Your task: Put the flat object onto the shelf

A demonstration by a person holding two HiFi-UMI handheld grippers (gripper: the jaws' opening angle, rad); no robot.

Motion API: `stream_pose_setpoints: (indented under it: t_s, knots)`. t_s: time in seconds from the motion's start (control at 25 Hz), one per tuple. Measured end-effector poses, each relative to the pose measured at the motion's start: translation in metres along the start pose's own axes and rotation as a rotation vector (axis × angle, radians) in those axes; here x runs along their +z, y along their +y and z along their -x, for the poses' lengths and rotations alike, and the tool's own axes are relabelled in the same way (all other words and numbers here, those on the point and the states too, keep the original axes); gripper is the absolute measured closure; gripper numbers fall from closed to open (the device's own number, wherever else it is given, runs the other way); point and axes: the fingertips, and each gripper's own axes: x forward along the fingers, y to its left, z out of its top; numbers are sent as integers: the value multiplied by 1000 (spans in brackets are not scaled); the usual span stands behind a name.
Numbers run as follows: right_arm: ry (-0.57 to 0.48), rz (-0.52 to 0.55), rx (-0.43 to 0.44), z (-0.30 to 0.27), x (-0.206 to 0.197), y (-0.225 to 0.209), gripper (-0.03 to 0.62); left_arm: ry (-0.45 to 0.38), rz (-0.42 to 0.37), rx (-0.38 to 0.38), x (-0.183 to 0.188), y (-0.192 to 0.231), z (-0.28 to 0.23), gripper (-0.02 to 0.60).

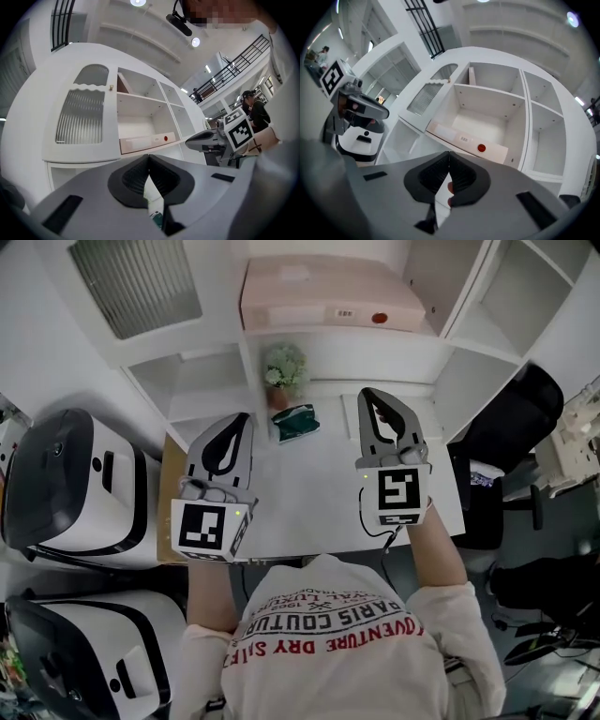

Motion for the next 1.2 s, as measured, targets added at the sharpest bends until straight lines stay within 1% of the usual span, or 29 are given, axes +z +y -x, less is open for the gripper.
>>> stream_pose_setpoints:
  t_s: [0.16,0.28,0.4,0.56,1.0,1.12,1.2]
  knots:
    - [-35,-115,10,18,-7,2,566,10,14,-11,-5,-7,-1,568]
    - [-36,-160,6,24,-18,1,566,20,23,-25,-11,-13,-2,568]
    - [-22,-172,-6,29,-31,0,566,31,34,-34,-16,-17,-2,568]
    - [-13,-181,-14,30,-37,-1,567,39,35,-41,-19,-20,-4,568]
    - [-26,-248,-22,24,-36,-8,568,45,37,-35,-20,-19,-9,568]
    - [-25,-244,-9,20,-36,-10,568,56,35,-45,-23,-20,-10,568]
    - [-21,-251,21,19,-37,-7,568,70,28,-55,-27,-20,-10,568]
